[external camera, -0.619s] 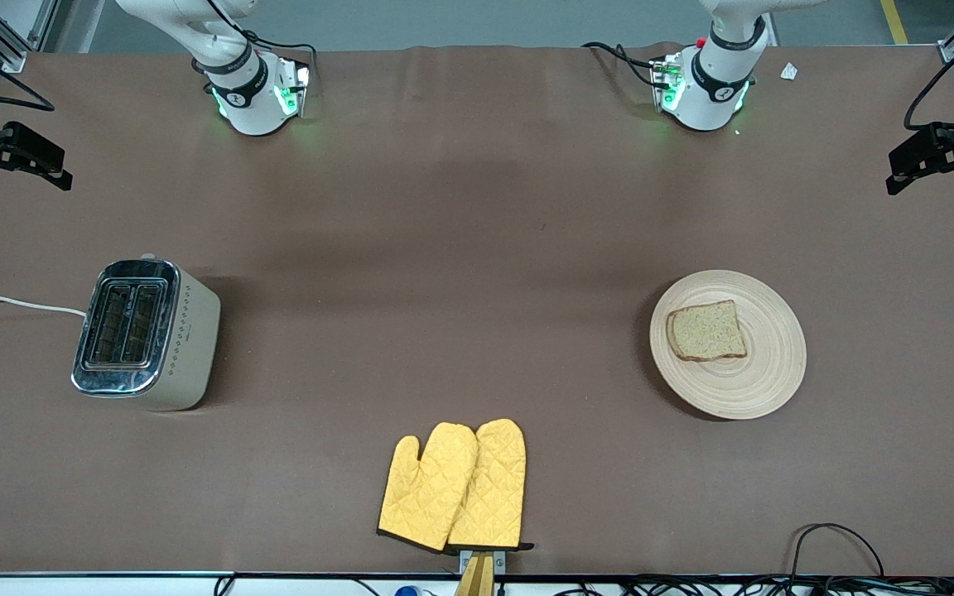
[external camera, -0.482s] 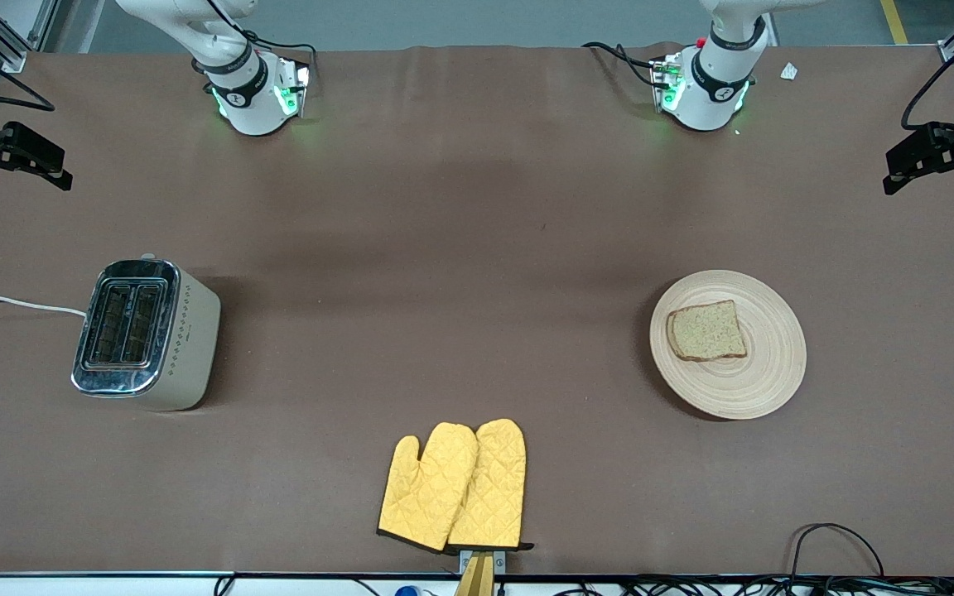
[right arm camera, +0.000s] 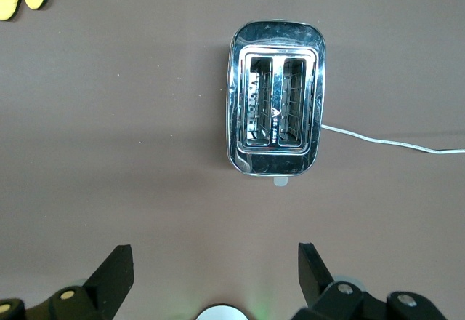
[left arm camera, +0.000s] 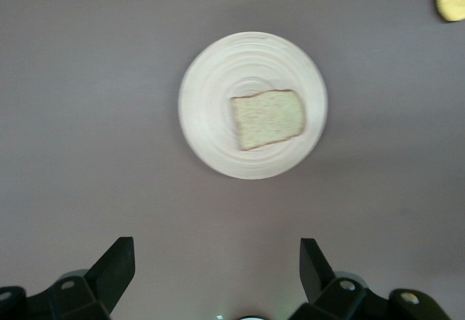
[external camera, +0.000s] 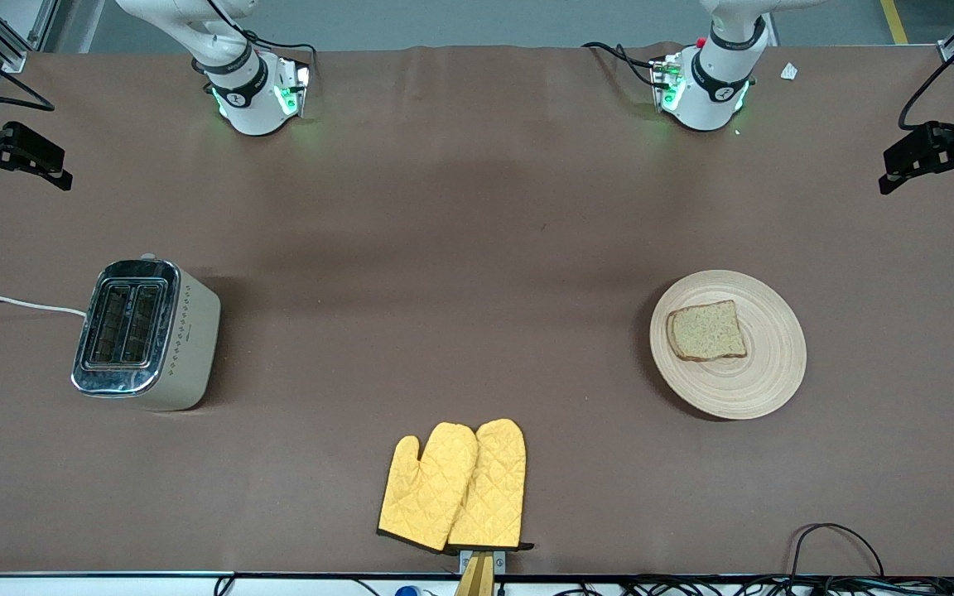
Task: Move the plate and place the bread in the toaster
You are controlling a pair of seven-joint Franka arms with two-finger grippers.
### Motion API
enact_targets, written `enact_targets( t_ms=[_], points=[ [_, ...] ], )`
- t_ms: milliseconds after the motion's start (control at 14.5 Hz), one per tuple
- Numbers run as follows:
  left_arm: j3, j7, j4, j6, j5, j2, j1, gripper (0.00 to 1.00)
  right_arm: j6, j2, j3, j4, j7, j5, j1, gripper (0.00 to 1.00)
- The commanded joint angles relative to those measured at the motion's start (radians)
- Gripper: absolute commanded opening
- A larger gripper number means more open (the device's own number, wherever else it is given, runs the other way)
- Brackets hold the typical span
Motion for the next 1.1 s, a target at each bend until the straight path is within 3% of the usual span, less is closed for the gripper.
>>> enact_targets(
  t_ms=[0, 344, 619, 826, 1032],
  points=[
    [0.008, 0.021, 0.034, 0.024, -0.101, 0.120, 0.041, 1.00, 0.007, -0.029, -0.001, -0.027, 0.017, -0.001, 0.005, 1.00],
    [0.005, 0.054, 0.034, 0.190, -0.298, 0.352, 0.201, 1.00, 0.007, -0.029, -0.001, -0.029, 0.017, -0.001, 0.004, 1.00],
    [0.005, 0.260, 0.035, 0.259, -0.485, 0.528, 0.285, 1.00, 0.007, -0.027, -0.001, -0.027, 0.017, -0.001, 0.004, 1.00],
    [0.005, 0.388, 0.048, 0.279, -0.513, 0.631, 0.317, 0.99, 0.008, -0.027, -0.001, -0.027, 0.017, -0.001, 0.004, 1.00],
    [0.002, 0.550, 0.120, 0.293, -0.515, 0.767, 0.375, 0.97, 0.007, -0.027, -0.001, -0.027, 0.017, -0.001, 0.004, 1.00]
  ],
)
